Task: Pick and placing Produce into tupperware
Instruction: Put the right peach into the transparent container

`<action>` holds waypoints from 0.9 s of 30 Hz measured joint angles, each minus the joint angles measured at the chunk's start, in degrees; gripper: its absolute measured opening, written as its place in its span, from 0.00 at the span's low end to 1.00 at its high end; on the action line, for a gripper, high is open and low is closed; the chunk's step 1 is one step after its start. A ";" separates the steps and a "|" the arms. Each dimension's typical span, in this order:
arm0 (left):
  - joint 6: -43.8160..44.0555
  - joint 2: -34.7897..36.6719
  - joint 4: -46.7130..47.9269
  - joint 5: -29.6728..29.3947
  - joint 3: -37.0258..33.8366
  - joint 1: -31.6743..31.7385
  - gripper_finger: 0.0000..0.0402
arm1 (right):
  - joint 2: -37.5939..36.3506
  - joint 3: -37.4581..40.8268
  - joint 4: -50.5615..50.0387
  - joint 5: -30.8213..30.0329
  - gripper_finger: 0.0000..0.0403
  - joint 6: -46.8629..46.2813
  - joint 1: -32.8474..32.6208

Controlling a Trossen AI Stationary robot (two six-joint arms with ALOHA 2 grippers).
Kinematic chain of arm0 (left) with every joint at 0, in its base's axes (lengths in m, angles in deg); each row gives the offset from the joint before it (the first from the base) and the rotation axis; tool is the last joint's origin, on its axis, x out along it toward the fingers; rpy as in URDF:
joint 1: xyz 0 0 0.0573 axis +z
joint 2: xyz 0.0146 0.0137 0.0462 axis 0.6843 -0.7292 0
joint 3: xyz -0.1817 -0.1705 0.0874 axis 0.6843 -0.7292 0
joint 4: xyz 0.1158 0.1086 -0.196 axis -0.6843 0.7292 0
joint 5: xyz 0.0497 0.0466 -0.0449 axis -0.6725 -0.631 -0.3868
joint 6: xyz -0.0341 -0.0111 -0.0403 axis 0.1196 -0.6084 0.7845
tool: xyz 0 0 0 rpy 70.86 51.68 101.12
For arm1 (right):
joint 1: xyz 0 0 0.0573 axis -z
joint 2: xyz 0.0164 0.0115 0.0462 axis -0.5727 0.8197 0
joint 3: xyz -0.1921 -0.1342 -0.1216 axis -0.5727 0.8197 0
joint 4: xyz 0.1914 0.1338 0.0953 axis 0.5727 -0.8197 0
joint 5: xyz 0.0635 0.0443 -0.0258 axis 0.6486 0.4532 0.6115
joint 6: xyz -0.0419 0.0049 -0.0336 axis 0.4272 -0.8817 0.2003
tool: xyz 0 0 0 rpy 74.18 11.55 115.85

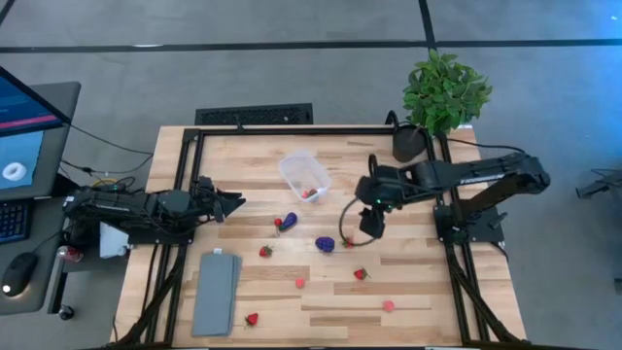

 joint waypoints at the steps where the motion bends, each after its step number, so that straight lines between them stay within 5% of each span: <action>1: 0.31 0.00 0.00 0.00 0.00 0.00 0.65 | -0.41 0.79 -0.14 0.00 0.56 -0.94 -0.83; 15: -2.44 0.01 0.02 1.07 0.02 0.00 0.65 | -5.49 11.55 0.71 -0.44 0.56 -23.92 -21.82; 27: -8.79 0.01 0.04 0.80 0.02 0.00 0.65 | -3.23 13.31 6.69 -15.19 0.56 -51.08 -43.51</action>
